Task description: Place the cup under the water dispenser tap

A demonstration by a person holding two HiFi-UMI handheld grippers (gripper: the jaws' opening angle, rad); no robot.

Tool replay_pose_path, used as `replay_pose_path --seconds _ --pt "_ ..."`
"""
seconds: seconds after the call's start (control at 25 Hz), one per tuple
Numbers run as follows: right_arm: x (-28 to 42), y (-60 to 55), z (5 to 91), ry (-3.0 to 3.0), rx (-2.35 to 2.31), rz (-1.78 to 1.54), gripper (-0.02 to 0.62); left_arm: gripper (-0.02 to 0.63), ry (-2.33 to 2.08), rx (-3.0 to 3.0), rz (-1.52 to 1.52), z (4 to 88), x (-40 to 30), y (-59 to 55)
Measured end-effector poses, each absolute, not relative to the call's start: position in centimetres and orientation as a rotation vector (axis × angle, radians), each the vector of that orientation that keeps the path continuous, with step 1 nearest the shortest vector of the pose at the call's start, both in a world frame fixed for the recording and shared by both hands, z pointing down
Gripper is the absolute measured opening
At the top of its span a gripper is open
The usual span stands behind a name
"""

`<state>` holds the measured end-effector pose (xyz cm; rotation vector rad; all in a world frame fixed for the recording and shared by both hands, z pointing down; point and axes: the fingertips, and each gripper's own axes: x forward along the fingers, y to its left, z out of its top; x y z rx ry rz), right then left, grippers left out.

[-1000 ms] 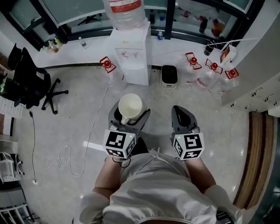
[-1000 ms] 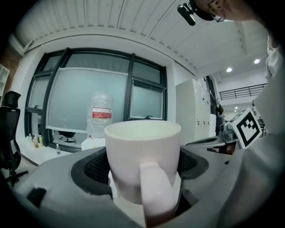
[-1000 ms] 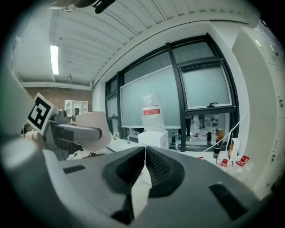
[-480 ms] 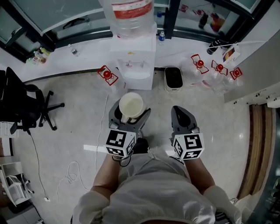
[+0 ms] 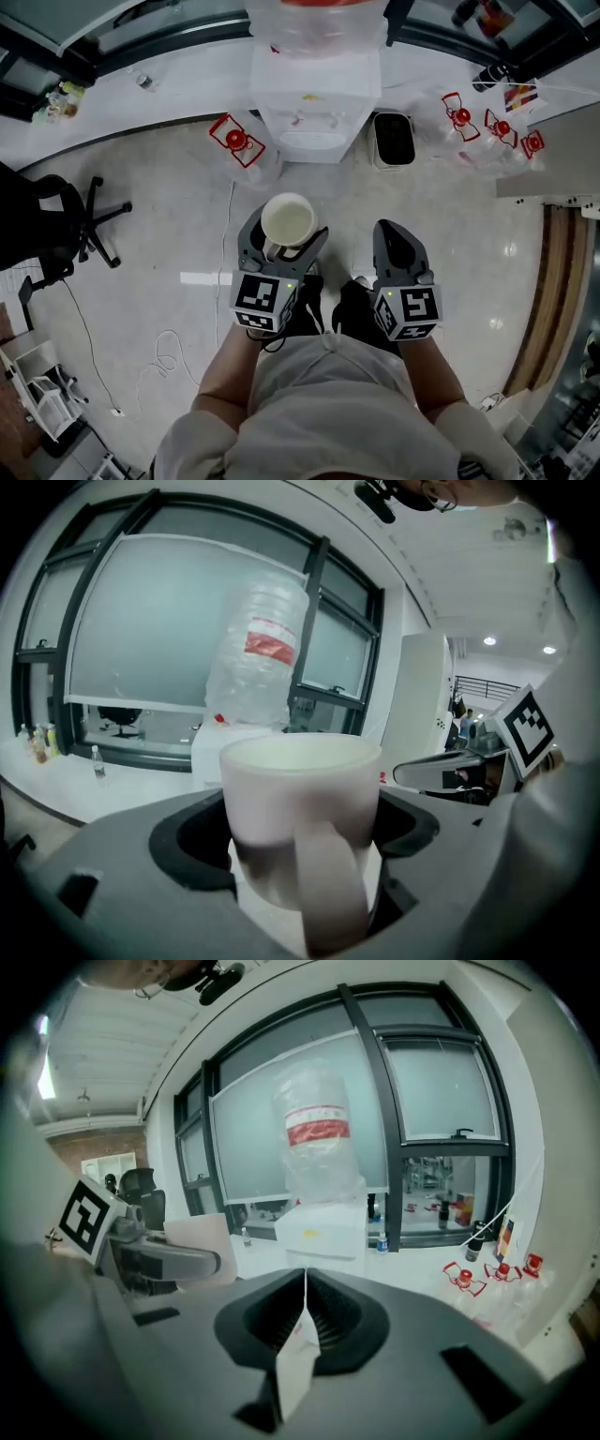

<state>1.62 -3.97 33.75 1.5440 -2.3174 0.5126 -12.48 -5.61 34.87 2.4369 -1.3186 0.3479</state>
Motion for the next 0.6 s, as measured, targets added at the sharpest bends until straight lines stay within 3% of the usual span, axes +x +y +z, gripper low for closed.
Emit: replay_pose_path --seconds 0.6 --pt "1.1 -11.1 51.1 -2.260 1.398 0.559 0.029 0.451 -1.298 2.347 0.418 53.9 -9.8 -9.5"
